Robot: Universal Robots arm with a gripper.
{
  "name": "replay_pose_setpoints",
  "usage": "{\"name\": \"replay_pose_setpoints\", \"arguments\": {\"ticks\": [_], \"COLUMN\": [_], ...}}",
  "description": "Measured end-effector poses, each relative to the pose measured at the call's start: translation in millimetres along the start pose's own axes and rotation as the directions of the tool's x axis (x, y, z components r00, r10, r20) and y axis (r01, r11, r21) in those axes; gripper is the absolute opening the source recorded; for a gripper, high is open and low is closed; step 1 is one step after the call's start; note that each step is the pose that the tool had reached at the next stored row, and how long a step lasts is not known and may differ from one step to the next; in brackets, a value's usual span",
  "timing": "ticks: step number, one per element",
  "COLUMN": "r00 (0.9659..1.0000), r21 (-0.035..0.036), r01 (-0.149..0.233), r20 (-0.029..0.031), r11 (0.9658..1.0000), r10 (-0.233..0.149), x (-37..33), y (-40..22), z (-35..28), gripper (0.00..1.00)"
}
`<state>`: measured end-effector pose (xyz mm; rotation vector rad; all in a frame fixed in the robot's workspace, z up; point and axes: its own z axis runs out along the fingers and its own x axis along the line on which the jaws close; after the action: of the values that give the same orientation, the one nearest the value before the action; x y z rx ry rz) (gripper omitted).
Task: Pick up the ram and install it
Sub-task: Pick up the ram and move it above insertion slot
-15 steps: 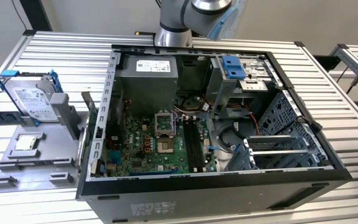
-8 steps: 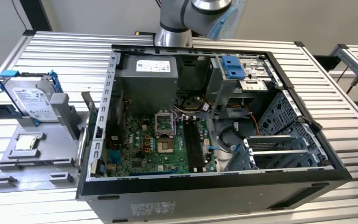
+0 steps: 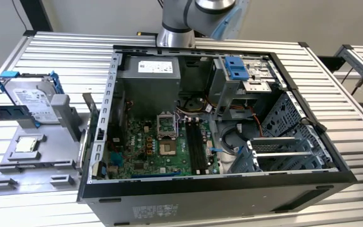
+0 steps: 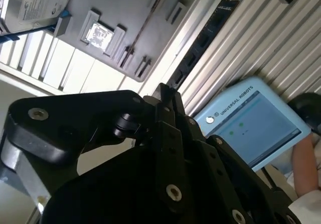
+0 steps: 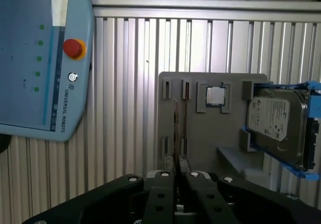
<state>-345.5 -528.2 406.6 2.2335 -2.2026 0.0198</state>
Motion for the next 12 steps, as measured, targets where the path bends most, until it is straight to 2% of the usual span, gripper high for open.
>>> {"name": "replay_pose_setpoints", "arguments": {"ticks": [12], "r00": [1.0], "r21": [-0.0083], "r01": [0.005], "r20": [0.0003], "r11": [1.0], "r10": [-0.005], "x": [0.8], "y": [-54.3], "z": [0.4], "gripper": [0.0]}}
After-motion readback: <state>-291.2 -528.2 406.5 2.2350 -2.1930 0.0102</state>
